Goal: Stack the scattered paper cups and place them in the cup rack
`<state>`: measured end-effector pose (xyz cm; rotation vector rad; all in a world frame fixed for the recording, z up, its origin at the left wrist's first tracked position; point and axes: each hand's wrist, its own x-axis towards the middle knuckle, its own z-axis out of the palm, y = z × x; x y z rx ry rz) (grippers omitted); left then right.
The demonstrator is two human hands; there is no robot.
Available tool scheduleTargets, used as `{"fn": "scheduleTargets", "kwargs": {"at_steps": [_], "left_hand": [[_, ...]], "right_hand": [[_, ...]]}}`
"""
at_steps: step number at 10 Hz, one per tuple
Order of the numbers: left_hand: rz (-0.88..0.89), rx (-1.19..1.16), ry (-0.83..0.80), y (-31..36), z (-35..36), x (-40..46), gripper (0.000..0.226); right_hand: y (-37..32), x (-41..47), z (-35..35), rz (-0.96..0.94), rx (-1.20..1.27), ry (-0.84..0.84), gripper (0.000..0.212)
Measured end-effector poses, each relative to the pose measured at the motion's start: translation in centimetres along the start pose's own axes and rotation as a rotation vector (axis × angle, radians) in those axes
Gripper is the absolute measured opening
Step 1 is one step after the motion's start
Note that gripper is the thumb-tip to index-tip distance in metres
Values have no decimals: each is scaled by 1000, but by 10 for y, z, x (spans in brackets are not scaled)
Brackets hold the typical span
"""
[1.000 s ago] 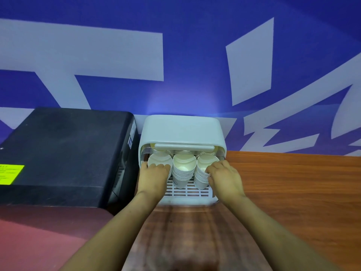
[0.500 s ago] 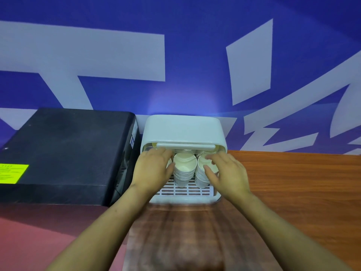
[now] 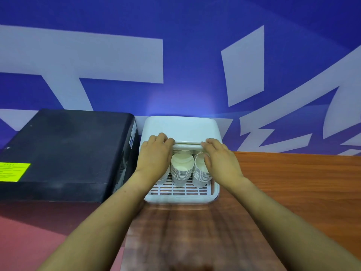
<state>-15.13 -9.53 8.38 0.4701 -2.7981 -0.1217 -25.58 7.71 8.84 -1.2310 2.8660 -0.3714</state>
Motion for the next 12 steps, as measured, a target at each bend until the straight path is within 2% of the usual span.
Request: {"fn": "scheduleTargets", "kwargs": {"at_steps": [2,3,5,7,9,10,12], "left_hand": [[4,-89,-93,-2,1,-20,26],[21,-135,-178,-3,5,-41,24],[-18,-108,-291,6,17,-67,24],[-29,-99,-326,8,30,-86,25],[-49,-130,-454,6,45,-111,26],[-53,-151,-452,7,45,-117,31],[-57,-116,-616,15,30,-122,48]], "right_hand": [[4,-22,3,-18,55,9,24],[6,-38,11,-16,76,-53,18],[2,-58,31,23,93,-160,22],[0,-68,51,78,116,-228,23],[-6,-87,65,147,213,-360,43],[-8,-91,64,149,190,-423,53],[-11,-97,45,133,167,-521,63]]}}
